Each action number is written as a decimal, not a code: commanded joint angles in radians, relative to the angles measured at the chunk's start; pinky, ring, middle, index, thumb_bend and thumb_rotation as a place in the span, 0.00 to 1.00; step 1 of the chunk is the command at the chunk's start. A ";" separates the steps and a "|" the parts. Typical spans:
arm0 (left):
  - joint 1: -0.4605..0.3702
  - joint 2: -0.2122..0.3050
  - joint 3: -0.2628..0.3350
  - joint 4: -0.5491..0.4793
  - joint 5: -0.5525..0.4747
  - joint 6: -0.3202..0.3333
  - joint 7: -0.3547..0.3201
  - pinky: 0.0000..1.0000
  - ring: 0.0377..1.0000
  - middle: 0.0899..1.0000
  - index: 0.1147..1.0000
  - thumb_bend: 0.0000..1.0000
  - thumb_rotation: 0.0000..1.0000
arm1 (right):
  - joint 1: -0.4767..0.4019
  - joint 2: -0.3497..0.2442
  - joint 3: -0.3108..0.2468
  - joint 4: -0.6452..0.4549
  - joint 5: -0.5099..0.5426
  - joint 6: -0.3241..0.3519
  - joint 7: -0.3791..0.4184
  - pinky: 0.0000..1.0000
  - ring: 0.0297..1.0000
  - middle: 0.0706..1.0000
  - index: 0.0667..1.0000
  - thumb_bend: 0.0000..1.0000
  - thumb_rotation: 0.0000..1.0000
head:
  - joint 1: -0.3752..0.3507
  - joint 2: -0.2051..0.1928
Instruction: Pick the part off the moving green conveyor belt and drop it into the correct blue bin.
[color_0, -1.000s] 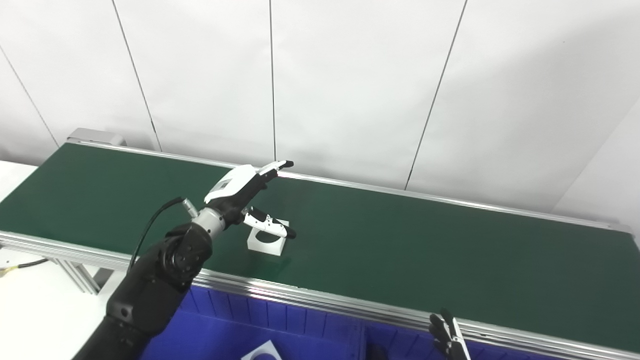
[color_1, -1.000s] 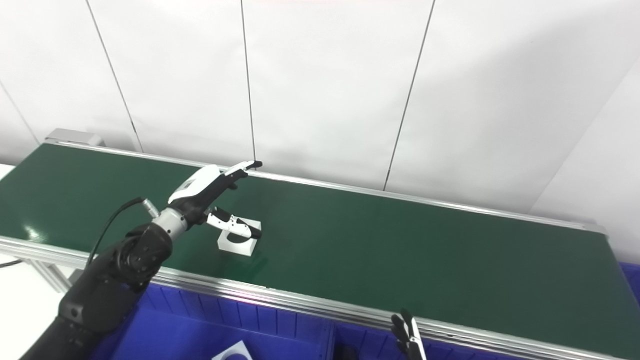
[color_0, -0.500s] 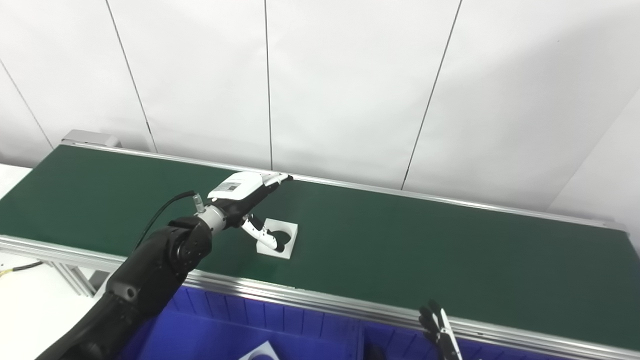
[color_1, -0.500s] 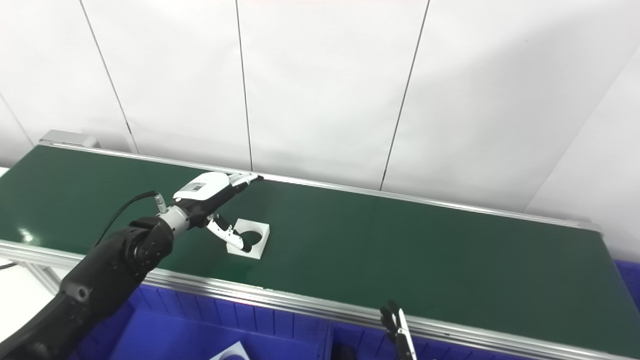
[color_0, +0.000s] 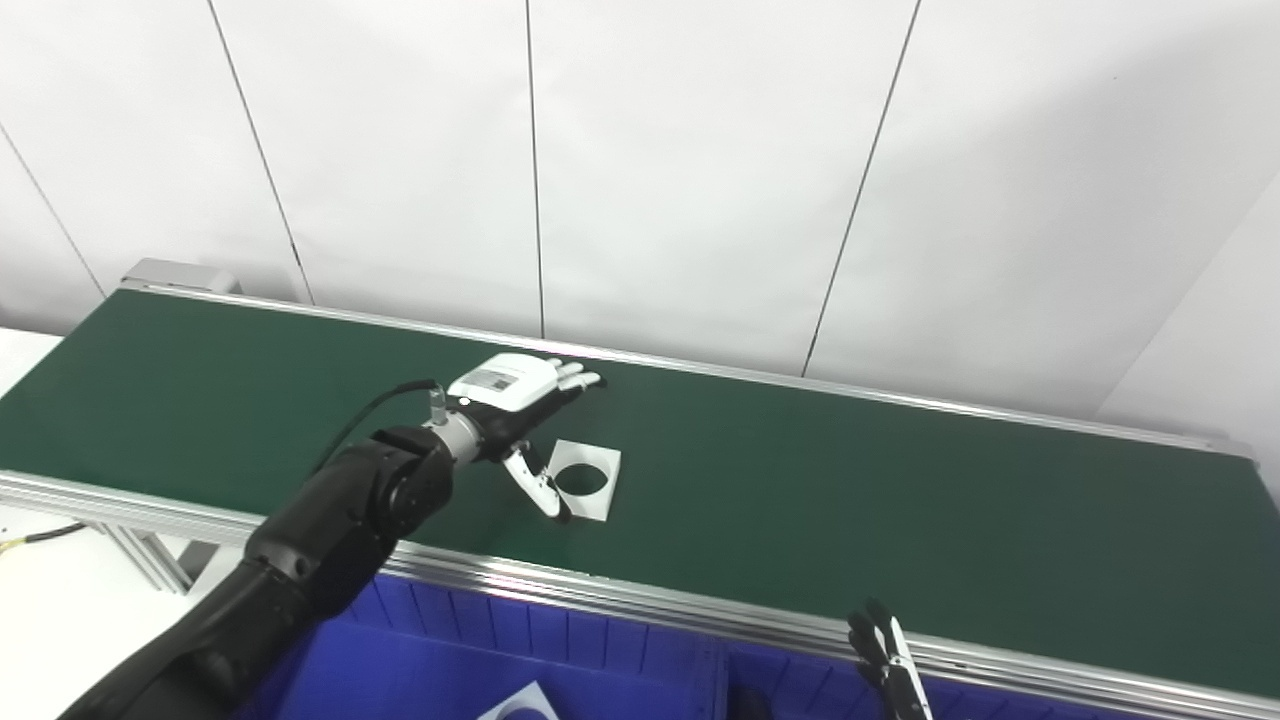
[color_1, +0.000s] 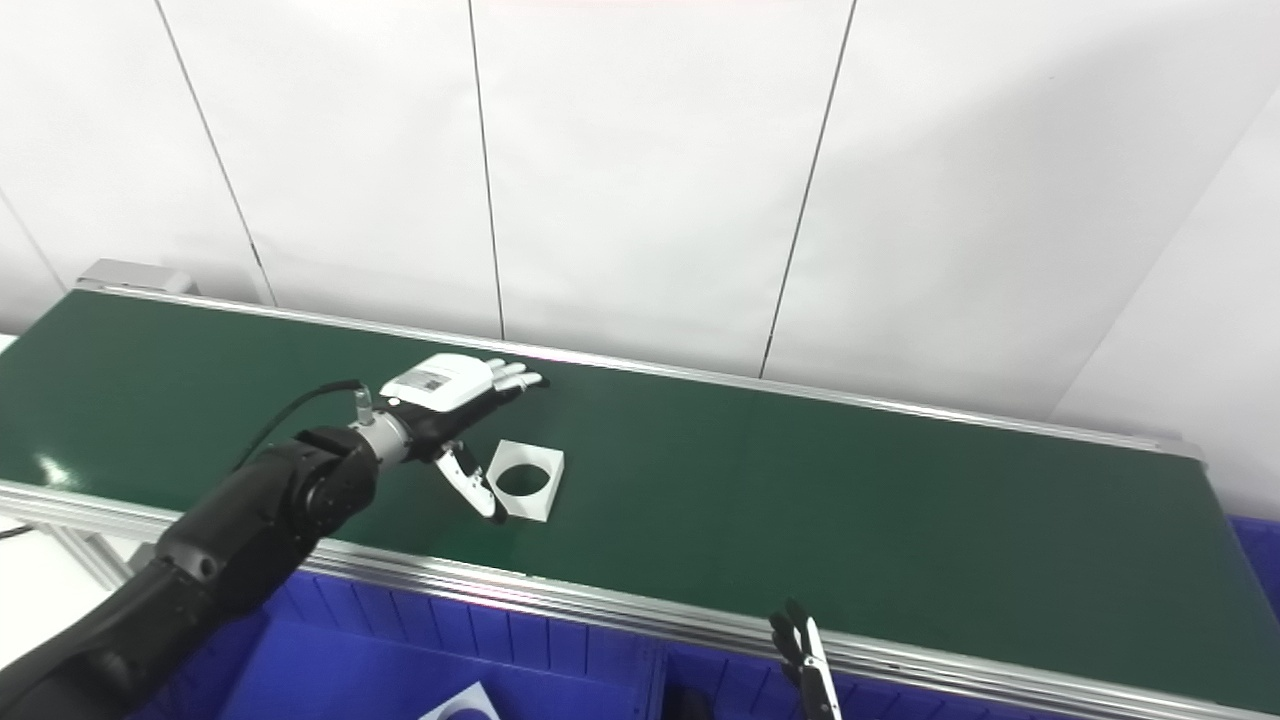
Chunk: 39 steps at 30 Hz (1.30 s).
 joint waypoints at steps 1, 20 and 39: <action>-0.046 -0.011 0.019 -0.007 -0.017 0.013 0.025 0.96 0.96 0.98 0.93 0.88 0.21 | 0.005 -0.001 -0.005 -0.041 -0.001 -0.035 -0.014 0.93 0.94 0.95 1.00 0.71 0.38 | 0.004 0.004; -0.073 -0.149 0.034 0.210 -0.126 -0.038 0.088 0.68 0.75 0.80 0.76 0.67 0.00 | 0.040 -0.004 -0.032 -0.101 0.005 -0.023 -0.014 0.92 0.93 0.94 1.00 0.73 0.46 | 0.031 0.056; -0.094 -0.143 -0.037 0.168 -0.117 0.045 0.053 0.45 0.43 0.47 0.42 0.50 0.00 | 0.021 -0.001 -0.047 -0.079 0.058 -0.033 -0.013 0.93 0.93 0.92 1.00 0.74 0.46 | 0.025 0.056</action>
